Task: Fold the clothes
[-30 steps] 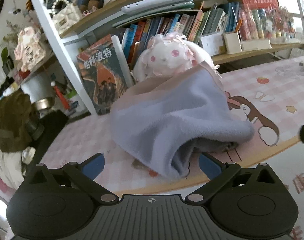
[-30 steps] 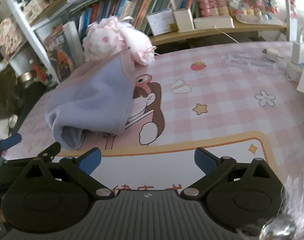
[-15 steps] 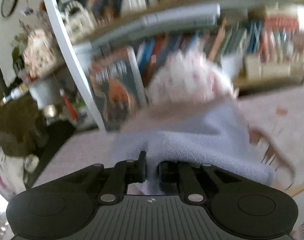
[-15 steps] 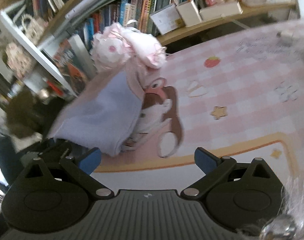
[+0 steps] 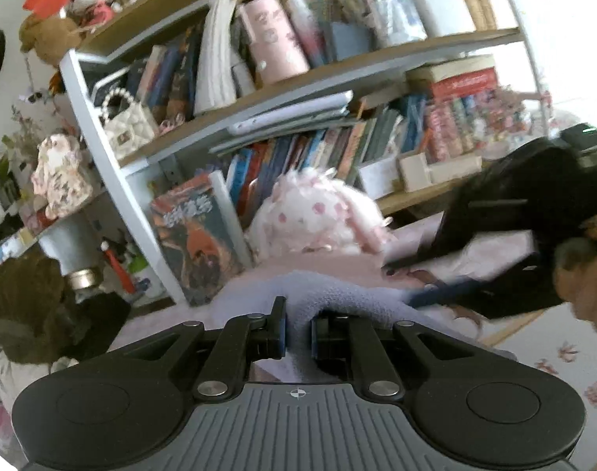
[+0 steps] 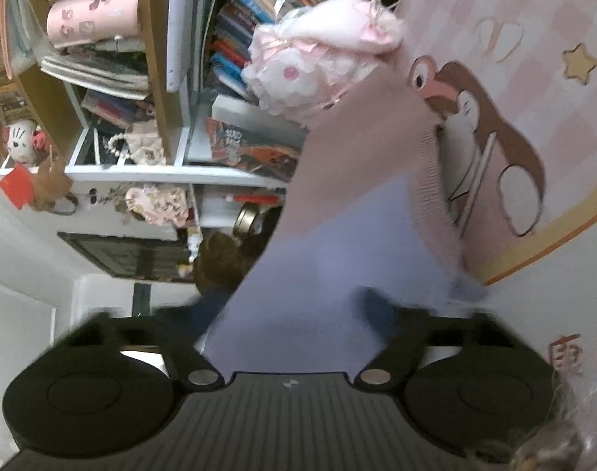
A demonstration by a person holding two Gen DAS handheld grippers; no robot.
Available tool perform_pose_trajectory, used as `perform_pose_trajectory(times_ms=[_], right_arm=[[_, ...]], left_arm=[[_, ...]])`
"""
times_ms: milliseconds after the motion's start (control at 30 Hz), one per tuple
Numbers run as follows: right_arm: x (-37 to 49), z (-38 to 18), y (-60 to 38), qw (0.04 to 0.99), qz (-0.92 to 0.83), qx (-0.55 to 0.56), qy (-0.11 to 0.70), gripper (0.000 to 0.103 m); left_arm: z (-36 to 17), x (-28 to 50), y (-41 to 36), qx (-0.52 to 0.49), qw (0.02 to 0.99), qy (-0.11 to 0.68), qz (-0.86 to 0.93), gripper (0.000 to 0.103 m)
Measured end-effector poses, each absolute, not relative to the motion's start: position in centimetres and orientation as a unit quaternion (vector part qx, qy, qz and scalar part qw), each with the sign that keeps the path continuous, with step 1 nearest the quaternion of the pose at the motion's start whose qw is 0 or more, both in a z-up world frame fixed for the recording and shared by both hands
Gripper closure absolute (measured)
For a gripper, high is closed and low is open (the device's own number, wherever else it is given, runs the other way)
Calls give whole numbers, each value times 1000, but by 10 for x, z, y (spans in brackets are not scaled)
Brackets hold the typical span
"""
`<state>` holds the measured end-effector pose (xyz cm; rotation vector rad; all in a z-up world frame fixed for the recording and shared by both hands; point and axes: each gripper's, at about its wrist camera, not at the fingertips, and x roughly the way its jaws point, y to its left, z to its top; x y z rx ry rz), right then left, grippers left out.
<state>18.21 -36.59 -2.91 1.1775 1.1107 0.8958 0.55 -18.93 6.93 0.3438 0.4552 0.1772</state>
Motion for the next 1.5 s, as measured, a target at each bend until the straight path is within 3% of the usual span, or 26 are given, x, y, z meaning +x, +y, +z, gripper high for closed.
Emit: perform_pose_trajectory(times_ms=[33,100,333,433,467,500,533,700,767,833,900,1267,1300,1367,1433,1467,1500], right_arm=[[183,-25,-366,604,394,505,474,100],[183,-14,-368,610,411,502,456,102],[182,112,-448,659,501,529,190,102],[184,153,-466,702,499,471,189,99],[184,155,-468,715,491,451,210,96],[182,150,-468,726,479,433,236,83],[180,137,-468,731,463,423,267,62],[160,42,-463,703,359,430,439,30],[149,4,-464,663,319,463,495,29],[138,-28,-465,614,290,505,532,22],[132,-41,-461,579,293,545,531,18],[170,-40,-406,494,334,622,507,16],[173,-42,-401,489,332,624,512,19],[176,-46,-391,484,329,618,525,42],[175,-51,-386,486,340,608,527,81],[174,-48,-386,492,347,607,518,91],[173,-44,-387,501,354,605,508,94]], left_arm=[[74,3,-191,166,958,218,81,92],[89,-1,-193,155,966,197,65,92],[137,-2,-200,110,987,120,17,92],[146,4,-201,99,989,104,14,92],[144,8,-197,85,990,115,17,92],[141,12,-194,72,989,125,20,92],[138,14,-191,67,989,132,21,92],[122,19,-180,55,985,162,21,92],[119,18,-179,59,984,167,18,92],[118,18,-180,66,983,170,15,92],[118,17,-181,72,982,171,12,92],[119,4,-173,77,979,187,31,92],[119,3,-173,76,979,188,33,92],[118,2,-172,77,978,192,37,92],[119,0,-170,74,978,192,39,92],[120,-1,-170,72,978,192,39,92],[122,-3,-170,68,980,186,35,92]])
